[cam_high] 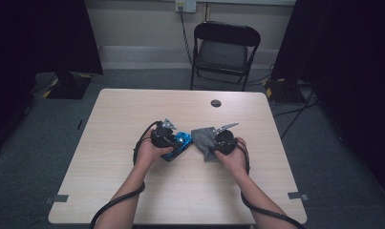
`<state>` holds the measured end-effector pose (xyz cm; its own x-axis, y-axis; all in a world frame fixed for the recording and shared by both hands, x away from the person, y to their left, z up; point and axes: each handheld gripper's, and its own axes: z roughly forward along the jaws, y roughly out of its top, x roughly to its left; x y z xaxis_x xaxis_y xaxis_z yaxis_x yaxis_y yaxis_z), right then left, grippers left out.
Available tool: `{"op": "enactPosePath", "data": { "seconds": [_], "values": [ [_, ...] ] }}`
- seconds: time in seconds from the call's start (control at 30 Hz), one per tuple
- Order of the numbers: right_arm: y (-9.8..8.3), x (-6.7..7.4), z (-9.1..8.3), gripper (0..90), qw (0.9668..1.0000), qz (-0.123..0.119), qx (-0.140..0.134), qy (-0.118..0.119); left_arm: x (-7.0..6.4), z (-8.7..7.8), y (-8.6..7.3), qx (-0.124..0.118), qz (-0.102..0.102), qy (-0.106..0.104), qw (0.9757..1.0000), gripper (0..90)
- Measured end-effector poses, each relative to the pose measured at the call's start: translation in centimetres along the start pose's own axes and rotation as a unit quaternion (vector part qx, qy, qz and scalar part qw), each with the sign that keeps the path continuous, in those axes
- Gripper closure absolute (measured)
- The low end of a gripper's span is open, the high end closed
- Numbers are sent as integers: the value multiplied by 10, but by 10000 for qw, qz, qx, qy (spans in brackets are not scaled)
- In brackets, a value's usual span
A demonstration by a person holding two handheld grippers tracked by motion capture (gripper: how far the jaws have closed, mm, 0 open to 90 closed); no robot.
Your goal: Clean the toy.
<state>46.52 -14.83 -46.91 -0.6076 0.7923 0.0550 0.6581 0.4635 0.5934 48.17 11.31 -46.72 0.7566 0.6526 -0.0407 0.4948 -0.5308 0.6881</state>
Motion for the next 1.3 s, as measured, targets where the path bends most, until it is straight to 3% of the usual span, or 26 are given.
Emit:
{"op": "enactPosePath", "data": {
  "seconds": [0.43, 0.63, 1.07, 1.3],
  "values": [
    [5, 36, 5, 748, 9976, -562, 225, 348, -1, 1, -1, -55, 26, 67, 10000, 489],
    [6, 46, 8, 743, 9967, -617, 168, 491, -1, 1, -2, -97, 7, 55, 9999, 489],
    [3, 49, 9, 738, 9963, -576, 78, 633, -2, 0, -5, -215, -2, 74, 9997, 490],
    [2, 61, 9, 742, 9941, -673, 71, 848, -2, 0, -6, -215, 17, 87, 9997, 491]
  ]
}}
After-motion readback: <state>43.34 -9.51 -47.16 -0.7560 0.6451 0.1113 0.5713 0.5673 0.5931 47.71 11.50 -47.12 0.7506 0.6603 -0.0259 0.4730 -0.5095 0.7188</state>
